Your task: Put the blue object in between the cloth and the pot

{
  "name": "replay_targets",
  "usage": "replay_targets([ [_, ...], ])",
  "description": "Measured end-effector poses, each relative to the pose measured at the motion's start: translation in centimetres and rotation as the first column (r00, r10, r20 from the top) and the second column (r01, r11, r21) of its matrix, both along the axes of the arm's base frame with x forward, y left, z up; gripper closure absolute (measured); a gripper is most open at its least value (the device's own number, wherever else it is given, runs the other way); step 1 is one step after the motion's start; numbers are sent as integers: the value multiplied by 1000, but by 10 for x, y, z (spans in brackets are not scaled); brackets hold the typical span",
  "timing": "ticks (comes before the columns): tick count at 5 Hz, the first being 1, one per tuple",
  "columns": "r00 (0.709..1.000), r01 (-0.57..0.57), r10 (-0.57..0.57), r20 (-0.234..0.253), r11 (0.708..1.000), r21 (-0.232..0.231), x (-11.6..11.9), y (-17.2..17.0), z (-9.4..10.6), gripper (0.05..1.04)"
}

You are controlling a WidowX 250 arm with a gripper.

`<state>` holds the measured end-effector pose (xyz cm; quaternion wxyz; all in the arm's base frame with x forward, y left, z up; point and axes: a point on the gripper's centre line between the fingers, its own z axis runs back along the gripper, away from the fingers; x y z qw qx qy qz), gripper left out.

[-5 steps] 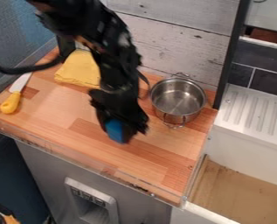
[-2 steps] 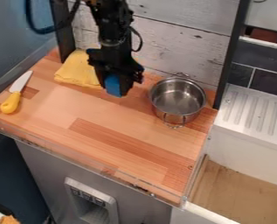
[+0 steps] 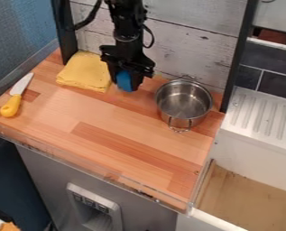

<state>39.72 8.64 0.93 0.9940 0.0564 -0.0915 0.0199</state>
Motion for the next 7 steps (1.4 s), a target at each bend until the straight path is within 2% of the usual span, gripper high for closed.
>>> replay_targets([
  [1, 1000, 2, -2, -24, 1000, 4, 9, 3, -17, 469],
  [2, 1000, -2, 2, -18, 1000, 9, 13, 4, -17, 469],
  [3, 1000, -15, 15, -12, 1000, 0, 14, 3, -18, 401],
  [4, 999, -17, 17, -31, 1000, -1, 8, 3, -21, 119],
  [5, 1000, -9, 8, -26, 1000, -24, 9, -1, -21, 74],
  [6, 1000, -14, 14, 0, 1000, -24, 10, 5, -9, 79],
  [7, 999, -5, 6, 41, 999, -37, 7, 6, 14, 83],
])
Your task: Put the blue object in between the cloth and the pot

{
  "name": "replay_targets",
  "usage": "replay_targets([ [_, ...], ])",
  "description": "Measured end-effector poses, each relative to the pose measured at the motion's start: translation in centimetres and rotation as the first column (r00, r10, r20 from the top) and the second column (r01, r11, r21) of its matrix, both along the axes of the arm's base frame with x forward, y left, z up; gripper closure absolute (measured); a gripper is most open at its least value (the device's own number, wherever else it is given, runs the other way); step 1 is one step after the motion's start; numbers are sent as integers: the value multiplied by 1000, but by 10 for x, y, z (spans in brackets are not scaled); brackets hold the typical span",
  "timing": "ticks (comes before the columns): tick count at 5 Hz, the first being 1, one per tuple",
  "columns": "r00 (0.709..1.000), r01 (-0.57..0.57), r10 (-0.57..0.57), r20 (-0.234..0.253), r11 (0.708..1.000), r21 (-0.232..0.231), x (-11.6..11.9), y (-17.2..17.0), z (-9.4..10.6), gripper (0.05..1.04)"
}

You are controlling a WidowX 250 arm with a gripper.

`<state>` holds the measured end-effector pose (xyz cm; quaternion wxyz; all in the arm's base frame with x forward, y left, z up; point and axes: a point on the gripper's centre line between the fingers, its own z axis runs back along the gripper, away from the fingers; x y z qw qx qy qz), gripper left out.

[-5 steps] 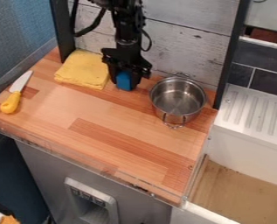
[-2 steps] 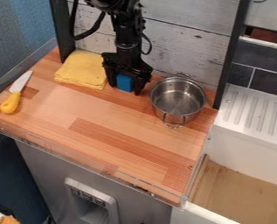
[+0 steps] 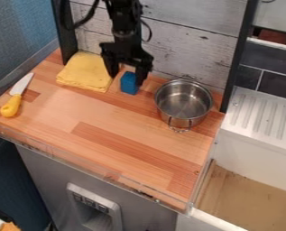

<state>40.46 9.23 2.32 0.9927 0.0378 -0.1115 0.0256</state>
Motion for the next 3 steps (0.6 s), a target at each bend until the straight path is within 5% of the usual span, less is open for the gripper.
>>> replay_targets([
  [1, 999, 0, 0, 43, 1000, 10, -7, -1, 25, 83],
  [3, 999, 0, 0, 46, 1000, 11, -7, 0, 26, 83],
])
